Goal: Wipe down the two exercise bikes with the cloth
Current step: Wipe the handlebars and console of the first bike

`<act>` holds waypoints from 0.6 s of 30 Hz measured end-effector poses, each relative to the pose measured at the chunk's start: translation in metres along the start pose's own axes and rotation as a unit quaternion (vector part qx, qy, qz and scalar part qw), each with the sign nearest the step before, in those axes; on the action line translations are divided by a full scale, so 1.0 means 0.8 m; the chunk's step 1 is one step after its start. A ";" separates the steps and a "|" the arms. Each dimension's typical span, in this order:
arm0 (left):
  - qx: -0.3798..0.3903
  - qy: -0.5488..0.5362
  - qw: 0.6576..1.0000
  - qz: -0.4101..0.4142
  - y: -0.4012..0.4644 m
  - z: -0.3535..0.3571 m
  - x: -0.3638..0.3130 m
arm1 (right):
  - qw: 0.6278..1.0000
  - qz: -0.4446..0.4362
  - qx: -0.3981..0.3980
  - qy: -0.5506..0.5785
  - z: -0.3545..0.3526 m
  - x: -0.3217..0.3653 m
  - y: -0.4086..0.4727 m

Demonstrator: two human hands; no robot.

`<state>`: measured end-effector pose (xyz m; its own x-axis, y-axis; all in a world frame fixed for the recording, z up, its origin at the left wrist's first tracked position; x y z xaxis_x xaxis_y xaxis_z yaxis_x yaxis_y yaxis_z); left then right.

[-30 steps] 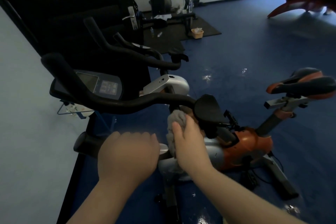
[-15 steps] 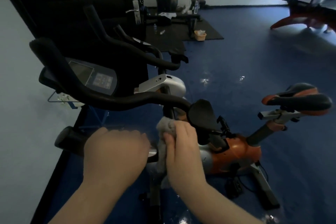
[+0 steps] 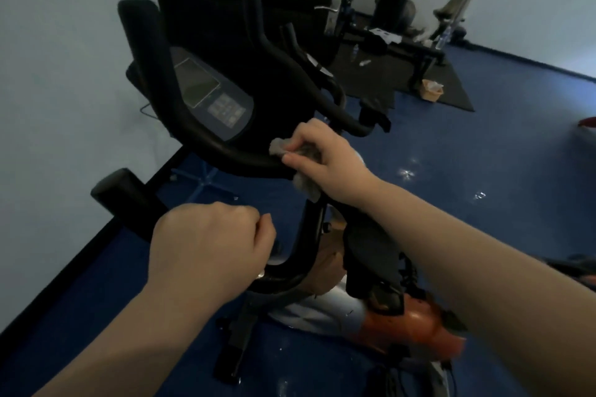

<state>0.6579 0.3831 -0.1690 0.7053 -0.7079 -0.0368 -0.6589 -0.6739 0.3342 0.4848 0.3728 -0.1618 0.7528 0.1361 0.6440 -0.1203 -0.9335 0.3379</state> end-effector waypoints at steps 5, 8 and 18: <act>-0.017 -0.008 1.000 -0.015 0.001 -0.003 -0.001 | 0.999 -0.009 0.043 0.011 -0.025 -0.021 -0.030; -0.013 -0.004 1.000 -0.014 0.002 -0.003 -0.002 | 0.993 0.038 0.115 0.011 -0.047 -0.047 -0.064; -0.026 0.003 1.000 -0.005 0.005 -0.003 -0.003 | 0.998 0.016 0.062 0.011 -0.038 -0.005 -0.011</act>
<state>0.6544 0.3824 -0.1655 0.7128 -0.7005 -0.0351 -0.6383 -0.6686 0.3815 0.4633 0.3904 -0.1468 0.7351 0.1114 0.6687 -0.0621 -0.9712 0.2301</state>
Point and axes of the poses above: each hand's wrist, its own y-axis towards the middle knuckle, its own z-axis out of the palm, x = y × z, the point moved 7 cm from there along y, towards the middle knuckle, and after that the axes turned 3 degrees about y, right-handed, at the moved point
